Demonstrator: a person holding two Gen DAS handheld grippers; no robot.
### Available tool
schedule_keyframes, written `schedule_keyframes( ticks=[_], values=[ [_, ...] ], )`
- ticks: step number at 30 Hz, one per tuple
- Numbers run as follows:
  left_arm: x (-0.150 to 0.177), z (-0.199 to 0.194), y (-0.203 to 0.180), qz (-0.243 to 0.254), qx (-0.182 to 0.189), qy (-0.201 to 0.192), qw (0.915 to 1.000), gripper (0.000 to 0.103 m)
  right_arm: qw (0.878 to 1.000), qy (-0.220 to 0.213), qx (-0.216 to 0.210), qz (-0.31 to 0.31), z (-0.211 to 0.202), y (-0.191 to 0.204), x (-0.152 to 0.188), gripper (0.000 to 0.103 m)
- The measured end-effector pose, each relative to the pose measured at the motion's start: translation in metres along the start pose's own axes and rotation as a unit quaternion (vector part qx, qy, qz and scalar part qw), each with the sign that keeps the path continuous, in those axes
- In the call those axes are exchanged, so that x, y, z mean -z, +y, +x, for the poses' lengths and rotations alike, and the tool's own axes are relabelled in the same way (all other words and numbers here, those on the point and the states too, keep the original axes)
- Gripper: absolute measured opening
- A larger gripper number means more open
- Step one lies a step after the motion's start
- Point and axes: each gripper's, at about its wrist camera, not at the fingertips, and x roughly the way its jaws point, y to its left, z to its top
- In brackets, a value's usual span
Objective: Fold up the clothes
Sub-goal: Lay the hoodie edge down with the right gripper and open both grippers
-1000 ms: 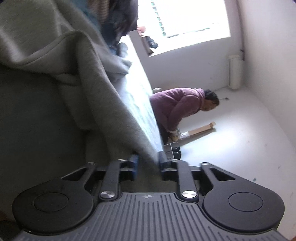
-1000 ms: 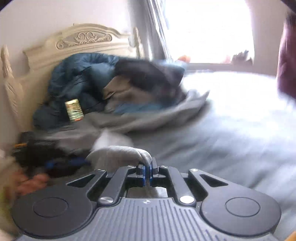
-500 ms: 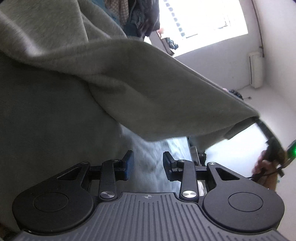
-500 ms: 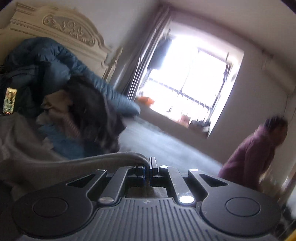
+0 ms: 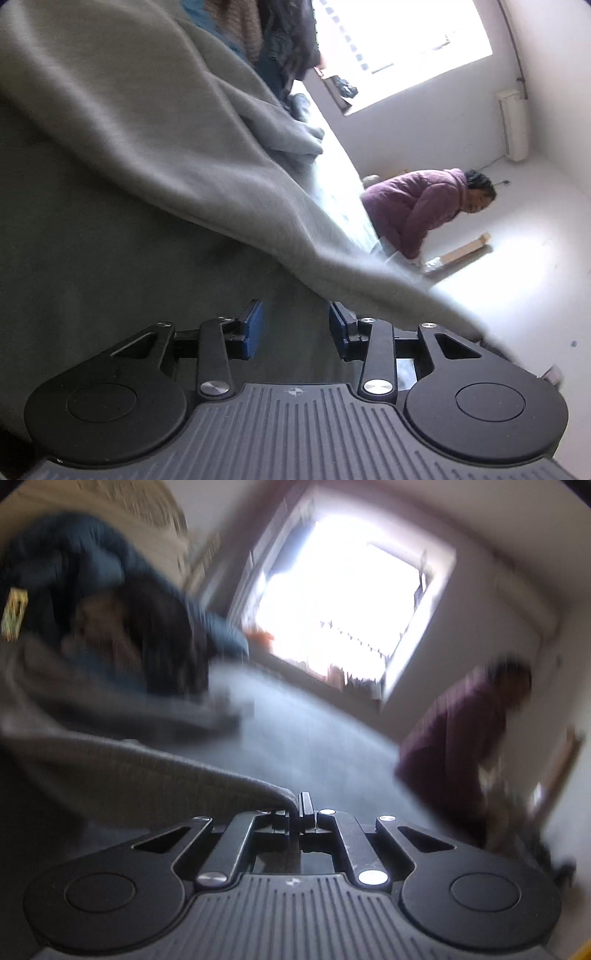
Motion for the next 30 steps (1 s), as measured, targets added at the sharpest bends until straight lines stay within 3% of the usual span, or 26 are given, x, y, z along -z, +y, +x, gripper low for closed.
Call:
schedule_keyframes(
  ticks=[2, 6, 8, 9, 11, 13, 16, 21, 23, 26, 30],
  values=[
    [0.003, -0.014, 0.003, 0.001, -0.019, -0.01, 0.9998, 0.04, 0.999, 0.039, 0.001, 0.011, 0.004, 0.007, 0.034, 0.005],
    [-0.002, -0.037, 0.013, -0.007, -0.049, -0.045, 0.9978, 0.042, 0.998, 0.06, 0.004, 0.005, -0.001, 0.02, 0.061, 0.006],
    [-0.008, -0.044, 0.021, -0.018, -0.062, -0.067, 0.9957, 0.043, 0.996, 0.088, -0.004, -0.005, 0.0, 0.025, 0.067, 0.019],
    [-0.013, -0.046, 0.023, -0.022, -0.07, -0.077, 0.9944, 0.043, 0.995, 0.101, -0.006, -0.011, 0.0, 0.027, 0.069, 0.03],
    [-0.017, -0.058, 0.03, -0.029, -0.09, -0.098, 0.9906, 0.043, 0.994, 0.111, -0.003, -0.019, -0.006, 0.028, 0.069, 0.037],
    [-0.024, -0.069, 0.039, -0.035, -0.107, -0.12, 0.9865, 0.043, 0.994, 0.111, 0.001, -0.006, -0.02, 0.021, 0.064, 0.043],
    [-0.038, -0.085, 0.05, -0.047, -0.121, -0.153, 0.9796, 0.044, 0.994, 0.102, -0.001, 0.033, -0.041, 0.004, 0.048, 0.045],
    [-0.062, -0.11, 0.069, -0.052, -0.13, -0.202, 0.9694, 0.044, 0.992, 0.049, -0.021, 0.117, -0.071, -0.01, 0.009, 0.045],
    [-0.069, -0.117, 0.076, -0.056, -0.135, -0.213, 0.9661, 0.044, 0.987, 0.026, -0.068, 0.14, -0.072, 0.003, -0.008, 0.045],
    [-0.076, -0.124, 0.086, -0.061, -0.143, -0.224, 0.962, 0.044, 0.979, 0.005, -0.18, 0.094, -0.052, 0.076, -0.034, 0.045],
    [-0.076, -0.132, 0.098, -0.076, -0.142, -0.232, 0.9594, 0.044, 0.949, -0.03, -0.315, -0.002, -0.03, 0.19, -0.066, 0.043]
  ],
)
